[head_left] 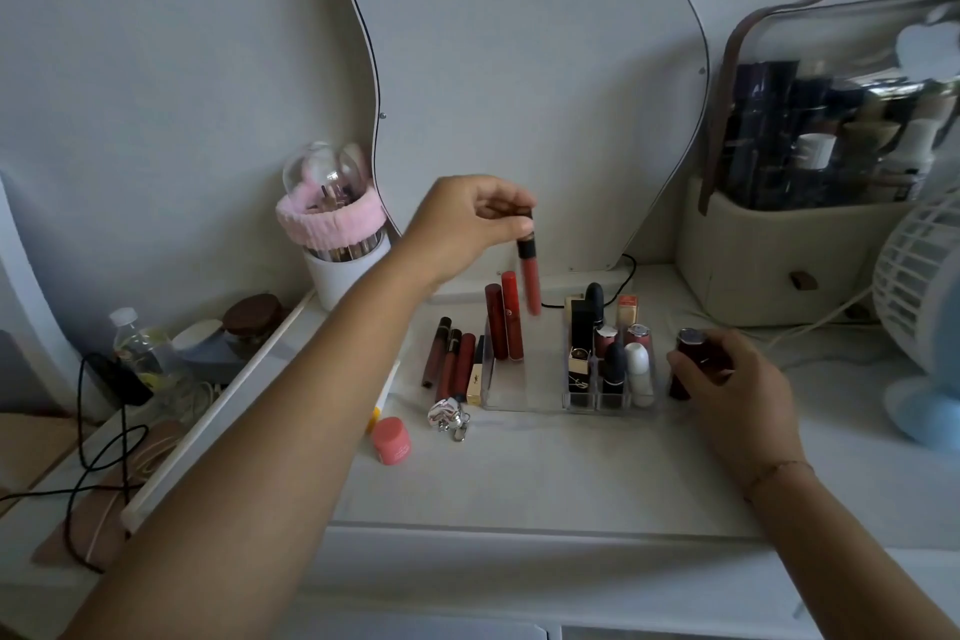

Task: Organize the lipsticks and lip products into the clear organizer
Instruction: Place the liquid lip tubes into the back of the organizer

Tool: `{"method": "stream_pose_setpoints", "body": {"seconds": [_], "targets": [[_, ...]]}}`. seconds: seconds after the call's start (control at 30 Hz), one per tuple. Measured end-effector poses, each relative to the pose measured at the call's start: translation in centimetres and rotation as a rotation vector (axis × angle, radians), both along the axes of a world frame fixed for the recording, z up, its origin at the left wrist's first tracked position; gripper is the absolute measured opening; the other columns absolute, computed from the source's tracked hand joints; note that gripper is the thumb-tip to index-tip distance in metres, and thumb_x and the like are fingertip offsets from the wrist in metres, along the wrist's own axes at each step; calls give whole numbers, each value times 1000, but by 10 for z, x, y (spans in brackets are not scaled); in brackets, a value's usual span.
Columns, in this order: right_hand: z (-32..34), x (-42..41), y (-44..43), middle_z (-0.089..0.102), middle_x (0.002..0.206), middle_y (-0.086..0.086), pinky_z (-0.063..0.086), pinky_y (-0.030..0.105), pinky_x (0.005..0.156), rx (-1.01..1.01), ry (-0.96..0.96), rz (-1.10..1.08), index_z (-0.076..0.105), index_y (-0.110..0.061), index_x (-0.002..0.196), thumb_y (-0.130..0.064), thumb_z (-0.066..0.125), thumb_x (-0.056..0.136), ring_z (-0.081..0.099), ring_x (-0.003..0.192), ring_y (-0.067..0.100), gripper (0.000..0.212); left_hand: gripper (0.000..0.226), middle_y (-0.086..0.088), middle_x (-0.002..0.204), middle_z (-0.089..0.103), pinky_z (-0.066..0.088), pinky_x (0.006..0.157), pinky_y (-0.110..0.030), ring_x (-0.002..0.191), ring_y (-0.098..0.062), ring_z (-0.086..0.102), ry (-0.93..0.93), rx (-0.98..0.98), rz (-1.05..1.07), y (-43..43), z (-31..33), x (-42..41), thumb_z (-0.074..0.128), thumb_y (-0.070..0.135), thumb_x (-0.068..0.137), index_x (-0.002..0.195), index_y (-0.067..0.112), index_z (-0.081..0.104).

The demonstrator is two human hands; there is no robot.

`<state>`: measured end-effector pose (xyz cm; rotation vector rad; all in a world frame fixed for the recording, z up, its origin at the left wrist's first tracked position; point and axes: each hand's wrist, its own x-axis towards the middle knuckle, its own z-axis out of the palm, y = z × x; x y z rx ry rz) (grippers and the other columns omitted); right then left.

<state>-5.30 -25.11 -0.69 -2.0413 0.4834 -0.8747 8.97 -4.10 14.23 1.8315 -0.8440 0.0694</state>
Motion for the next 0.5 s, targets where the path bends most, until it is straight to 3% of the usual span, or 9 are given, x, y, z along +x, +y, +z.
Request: {"method": "stream_pose_setpoints", "body": {"seconds": [0.13,0.33,0.5], "targets": [[0,1,0,63,83,-3,40,25,68,22,-3,8,64,-18,100,-23,67,81,57,76,17,20,23,9,86,69,47,69,-5,74,6,64,-61,127,36,-16,-21,13,74,9,75,95,19,70],[-1,3,-2,58,76,-15,37,14,60,23,-17,-11,64,-20,95,-23,68,80,52,70,-1,16,21,13,85,67,41,70,-8,83,-1,62,-58,267,86,-17,-50,23,75,16,75,94,23,70],[-2,4,-2,59,76,-12,38,22,62,22,-14,-2,64,-21,95,-24,68,80,55,72,7,16,21,13,84,66,42,61,1,76,5,59,-23,239,109,-13,-59,28,75,16,74,94,22,70]]}}
